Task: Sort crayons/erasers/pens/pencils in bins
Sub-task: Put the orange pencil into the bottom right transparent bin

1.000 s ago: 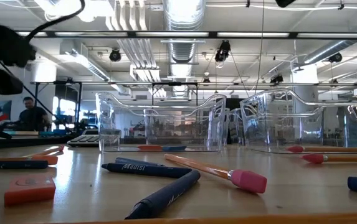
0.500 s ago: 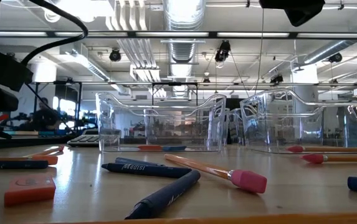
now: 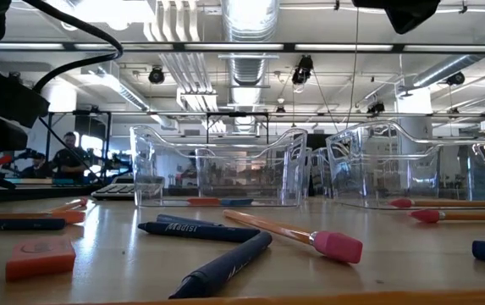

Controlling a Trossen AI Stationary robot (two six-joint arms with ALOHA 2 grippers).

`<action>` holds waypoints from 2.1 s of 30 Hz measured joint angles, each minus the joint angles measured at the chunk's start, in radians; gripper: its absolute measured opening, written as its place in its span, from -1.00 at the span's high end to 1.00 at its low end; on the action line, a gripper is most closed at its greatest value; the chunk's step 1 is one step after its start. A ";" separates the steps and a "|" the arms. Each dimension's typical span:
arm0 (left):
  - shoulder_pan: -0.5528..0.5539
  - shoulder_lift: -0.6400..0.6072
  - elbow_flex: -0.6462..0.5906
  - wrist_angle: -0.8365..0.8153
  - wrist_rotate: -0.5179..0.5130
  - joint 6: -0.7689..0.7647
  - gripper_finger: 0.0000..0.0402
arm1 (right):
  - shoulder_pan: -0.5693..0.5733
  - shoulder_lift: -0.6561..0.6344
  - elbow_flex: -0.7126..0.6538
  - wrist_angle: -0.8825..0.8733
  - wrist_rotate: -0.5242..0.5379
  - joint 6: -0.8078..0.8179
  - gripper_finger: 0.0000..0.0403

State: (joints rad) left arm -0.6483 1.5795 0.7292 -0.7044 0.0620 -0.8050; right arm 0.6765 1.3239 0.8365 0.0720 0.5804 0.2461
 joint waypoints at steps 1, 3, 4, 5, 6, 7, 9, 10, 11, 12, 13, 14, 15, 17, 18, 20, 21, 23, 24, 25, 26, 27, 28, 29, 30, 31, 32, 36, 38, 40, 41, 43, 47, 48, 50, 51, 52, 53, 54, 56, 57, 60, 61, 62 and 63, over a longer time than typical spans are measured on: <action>0.000 -0.012 0.000 0.004 0.001 0.000 0.95 | 0.000 0.000 0.000 0.001 0.000 -0.003 0.33; -0.001 -0.040 0.007 -0.001 0.002 0.000 0.95 | 0.000 0.000 0.000 0.000 0.000 -0.007 0.33; -0.001 -0.056 0.016 -0.008 -0.001 0.000 0.95 | 0.000 0.000 0.000 0.001 0.000 -0.008 0.33; -0.002 -0.074 0.019 -0.012 -0.009 0.000 0.96 | 0.000 0.000 0.000 0.001 0.000 -0.008 0.33; -0.002 -0.088 0.021 -0.013 -0.018 0.000 0.97 | 0.000 0.000 0.000 0.002 0.000 -0.009 0.33; -0.003 -0.101 0.026 -0.011 -0.026 0.002 0.98 | 0.000 0.000 0.000 0.004 0.000 -0.009 0.33; -0.004 -0.146 0.036 -0.004 -0.047 0.011 0.98 | 0.000 0.000 0.000 0.008 0.000 -0.011 0.33; -0.006 -0.164 0.039 -0.005 -0.057 0.018 0.98 | 0.000 0.000 0.000 0.009 0.000 -0.011 0.33; -0.008 -0.176 0.042 -0.006 -0.070 0.024 0.98 | 0.000 0.000 0.000 0.009 0.001 -0.011 0.33; -0.009 -0.187 0.043 -0.007 -0.082 0.026 0.99 | 0.000 0.000 0.000 0.009 0.001 -0.011 0.33; -0.010 -0.199 0.046 -0.015 -0.098 0.026 0.99 | 0.000 0.000 0.000 0.009 0.000 -0.011 0.33; -0.013 -0.215 0.051 -0.021 -0.113 0.028 0.99 | 0.000 0.000 0.000 0.009 0.001 -0.011 0.33; -0.017 -0.233 0.058 -0.015 -0.129 0.038 0.99 | 0.000 0.000 0.000 0.010 0.001 -0.011 0.33; -0.021 -0.256 0.066 -0.009 -0.169 0.065 0.99 | 0.000 0.000 0.000 0.011 0.002 -0.012 0.33; -0.021 -0.266 0.067 -0.014 -0.195 0.081 0.99 | 0.000 0.000 0.000 0.012 0.002 -0.012 0.33; -0.020 -0.285 0.079 -0.003 -0.249 0.111 0.99 | 0.000 0.000 0.000 0.013 0.007 -0.015 0.33; -0.017 -0.292 0.087 0.010 -0.267 0.133 0.99 | 0.000 0.000 0.000 0.014 0.019 -0.020 0.33; -0.002 -0.299 0.097 0.033 -0.283 0.199 0.99 | 0.000 0.000 0.000 0.020 0.036 -0.028 0.33; 0.009 -0.300 0.102 0.051 -0.284 0.242 0.99 | 0.000 0.000 0.000 0.026 0.044 -0.034 0.33; 0.021 -0.301 0.111 0.067 -0.287 0.285 0.99 | 0.000 0.000 0.000 0.037 0.048 -0.044 0.33; 0.037 -0.302 0.125 0.076 -0.296 0.327 0.99 | 0.000 0.000 0.001 0.052 0.049 -0.057 0.33; 0.055 -0.304 0.144 0.076 -0.302 0.365 0.99 | 0.001 0.000 0.002 0.072 0.049 -0.070 0.33; 0.077 -0.304 0.163 0.077 -0.303 0.404 0.99 | 0.004 0.000 0.003 0.096 0.050 -0.087 0.33; 0.100 -0.303 0.181 0.077 -0.304 0.441 0.99 | 0.007 0.000 0.003 0.120 0.050 -0.110 0.33; 0.125 -0.300 0.200 0.076 -0.303 0.478 0.99 | 0.013 0.000 0.003 0.146 0.050 -0.132 0.33; 0.151 -0.297 0.221 0.076 -0.303 0.513 0.99 | 0.020 0.000 0.003 0.170 0.050 -0.158 0.33; 0.176 -0.294 0.241 0.076 -0.303 0.552 1.00 | 0.028 -0.002 0.003 0.190 0.049 -0.180 0.33; 0.280 -0.272 0.317 0.079 -0.278 0.697 1.00 | 0.063 -0.014 0.003 0.256 0.050 -0.243 0.33; 0.331 -0.254 0.346 0.104 -0.270 0.760 1.00 | 0.083 -0.021 0.003 0.278 0.050 -0.276 0.33; 0.381 -0.234 0.370 0.156 -0.232 0.823 1.00 | 0.101 -0.028 0.003 0.309 0.050 -0.318 0.33; 0.405 -0.221 0.381 0.191 -0.203 0.852 1.00 | 0.111 -0.032 0.003 0.326 0.051 -0.341 0.33; 0.444 -0.193 0.393 0.257 -0.142 0.903 0.98 | 0.129 -0.037 0.003 0.360 0.051 -0.388 0.33; 0.518 -0.125 0.413 0.430 -0.018 0.984 0.98 | 0.162 -0.052 0.003 0.380 0.111 -0.459 0.33; 0.535 -0.104 0.424 0.464 0.015 0.995 0.98 | 0.170 -0.060 0.003 0.378 0.137 -0.477 0.33; 0.565 -0.054 0.457 0.518 0.069 1.008 0.98 | 0.184 -0.075 0.003 0.379 0.176 -0.511 0.33; 0.577 -0.029 0.477 0.525 0.085 1.020 0.98 | 0.190 -0.084 0.003 0.377 0.186 -0.528 0.33; 0.586 -0.003 0.497 0.529 0.091 1.029 0.98 | 0.195 -0.093 0.003 0.374 0.190 -0.537 0.33; 0.594 0.023 0.522 0.528 0.096 1.037 0.99 | 0.198 -0.102 0.003 0.369 0.190 -0.544 0.33; 0.600 0.046 0.545 0.521 0.104 1.042 0.99 | 0.199 -0.111 0.003 0.363 0.190 -0.545 0.33; 0.605 0.075 0.577 0.490 0.114 1.048 0.99 | 0.199 -0.127 0.003 0.332 0.194 -0.534 0.33; 0.605 0.084 0.592 0.478 0.115 1.049 0.99 | 0.199 -0.134 0.003 0.309 0.207 -0.525 0.33; 0.601 0.075 0.607 0.454 0.116 1.067 0.99 | 0.197 -0.154 0.003 0.197 0.265 -0.468 0.33; 0.596 0.064 0.606 0.452 0.114 1.073 0.99 | 0.196 -0.163 0.003 0.154 0.285 -0.455 0.33; 0.589 0.040 0.603 0.452 0.101 1.077 1.00 | 0.195 -0.170 0.003 0.113 0.305 -0.437 0.33; 0.580 0.009 0.595 0.451 0.073 1.079 1.00 | 0.190 -0.177 0.003 0.077 0.327 -0.414 0.33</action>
State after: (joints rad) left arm -0.0687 1.5887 1.3238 -0.2531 0.1350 0.2744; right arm 0.8662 1.1472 0.8398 0.1487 0.9072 -0.1675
